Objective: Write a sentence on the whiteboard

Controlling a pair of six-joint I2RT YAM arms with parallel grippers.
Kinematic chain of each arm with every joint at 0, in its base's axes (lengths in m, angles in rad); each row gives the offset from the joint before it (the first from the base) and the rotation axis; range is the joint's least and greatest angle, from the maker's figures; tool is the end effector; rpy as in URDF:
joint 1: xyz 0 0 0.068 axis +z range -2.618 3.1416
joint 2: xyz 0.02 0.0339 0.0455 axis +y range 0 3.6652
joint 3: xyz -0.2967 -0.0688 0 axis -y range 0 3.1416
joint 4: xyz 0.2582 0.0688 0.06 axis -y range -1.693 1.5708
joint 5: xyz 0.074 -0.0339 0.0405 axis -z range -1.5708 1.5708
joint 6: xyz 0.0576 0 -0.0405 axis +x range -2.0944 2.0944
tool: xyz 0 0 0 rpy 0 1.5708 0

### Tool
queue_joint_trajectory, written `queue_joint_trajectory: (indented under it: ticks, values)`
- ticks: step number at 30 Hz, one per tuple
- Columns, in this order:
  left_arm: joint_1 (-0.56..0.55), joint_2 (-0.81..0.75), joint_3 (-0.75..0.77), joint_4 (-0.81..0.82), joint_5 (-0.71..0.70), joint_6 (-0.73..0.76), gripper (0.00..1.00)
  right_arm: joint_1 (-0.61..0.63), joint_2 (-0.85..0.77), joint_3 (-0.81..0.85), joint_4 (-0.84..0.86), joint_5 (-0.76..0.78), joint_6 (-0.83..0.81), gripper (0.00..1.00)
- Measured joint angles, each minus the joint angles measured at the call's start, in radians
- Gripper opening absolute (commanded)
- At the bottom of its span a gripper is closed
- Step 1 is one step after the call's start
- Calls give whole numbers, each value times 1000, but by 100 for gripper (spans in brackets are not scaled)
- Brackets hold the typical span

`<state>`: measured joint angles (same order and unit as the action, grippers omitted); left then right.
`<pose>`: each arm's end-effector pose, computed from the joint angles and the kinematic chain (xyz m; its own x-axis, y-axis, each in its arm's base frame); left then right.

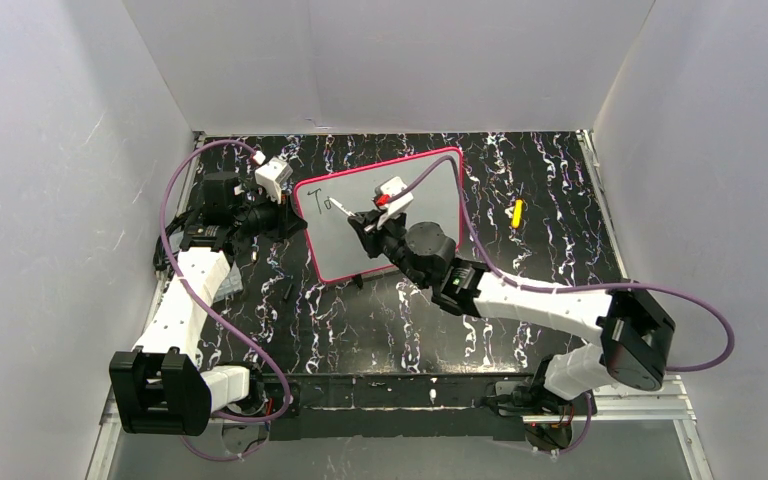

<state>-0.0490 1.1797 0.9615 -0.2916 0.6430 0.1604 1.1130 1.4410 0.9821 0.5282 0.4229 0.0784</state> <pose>0.2748 -0.0481 0.3319 -0.3914 0.1472 -0.9084 0.6326 0.7600 -0.1494 0.1829 0.3178 0.3559 -0.0194 0.1223 -0.9923 -0.6375 0.7631 0.1065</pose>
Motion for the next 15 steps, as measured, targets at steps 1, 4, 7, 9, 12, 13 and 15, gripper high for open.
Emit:
queue_joint_trajectory:
  ticks: [1,4,7,9,12,13,15]
  values:
    - [0,0,0,0,0,0,0,0,-19,-13,3,0,1,1]
    - [0,0,0,0,0,0,0,0,-60,-35,5,11,5,1]
    - [0,0,0,0,0,0,0,0,-71,-40,6,27,4,1]
    - [0,0,0,0,0,0,0,0,-71,-46,3,34,4,1]
    - [0,0,0,0,0,0,0,-4,-68,-49,-3,39,4,1]
    - [0,0,0,0,0,0,0,-8,-66,-49,-2,39,4,1]
    - [0,-1,0,-1,0,0,0,-12,-60,-49,-1,39,5,1]
